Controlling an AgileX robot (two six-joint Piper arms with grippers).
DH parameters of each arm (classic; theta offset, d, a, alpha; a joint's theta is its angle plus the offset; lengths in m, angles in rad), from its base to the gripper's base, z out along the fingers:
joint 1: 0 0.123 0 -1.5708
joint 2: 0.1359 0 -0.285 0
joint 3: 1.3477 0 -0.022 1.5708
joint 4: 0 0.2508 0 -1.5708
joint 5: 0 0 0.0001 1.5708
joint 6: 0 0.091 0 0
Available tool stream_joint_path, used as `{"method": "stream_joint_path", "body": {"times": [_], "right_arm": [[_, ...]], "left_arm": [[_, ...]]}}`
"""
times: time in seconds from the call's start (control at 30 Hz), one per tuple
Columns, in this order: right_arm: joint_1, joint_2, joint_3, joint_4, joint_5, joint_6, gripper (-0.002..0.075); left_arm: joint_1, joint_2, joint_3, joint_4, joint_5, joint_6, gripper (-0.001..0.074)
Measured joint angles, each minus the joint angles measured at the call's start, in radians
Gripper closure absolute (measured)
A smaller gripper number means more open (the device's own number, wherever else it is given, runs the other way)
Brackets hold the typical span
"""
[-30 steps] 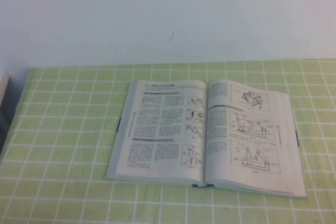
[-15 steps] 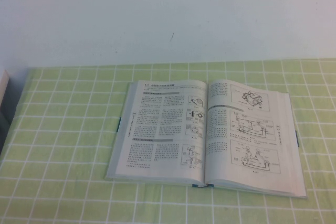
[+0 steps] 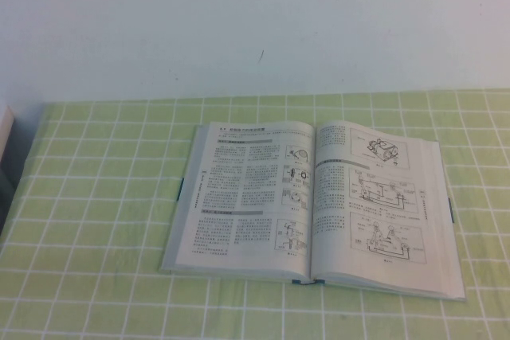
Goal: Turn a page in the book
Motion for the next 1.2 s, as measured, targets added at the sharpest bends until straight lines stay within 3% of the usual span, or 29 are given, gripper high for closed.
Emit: {"method": "stream_joint_path", "body": {"times": [0.27,0.57,0.63,0.77,0.9,1.2], "right_arm": [[0.000,0.000,0.000,0.000,-0.340,0.025,0.0729],[0.000,0.000,0.000,0.041,-0.384,0.033,0.0729],[0.000,0.000,-0.016,0.041,-0.324,0.037,0.0729],[0.000,0.000,-0.161,0.043,0.014,0.041,0.0729],[0.000,0.060,-0.314,0.043,0.225,0.012,0.0729],[0.000,0.392,-0.590,0.116,0.555,-0.017,0.0729]], "left_arm": [[0.000,0.000,0.000,0.000,-0.365,0.000,0.0738],[0.000,0.000,0.000,-0.007,-0.496,0.000,0.0738],[0.000,-0.002,-0.024,-0.017,-0.386,0.000,0.0738],[0.000,0.005,-0.207,-0.035,0.047,0.000,0.0738],[0.000,0.074,-0.380,-0.041,0.266,0.000,0.0738],[0.000,0.484,-0.717,-0.044,0.793,0.002,0.0738]]}}
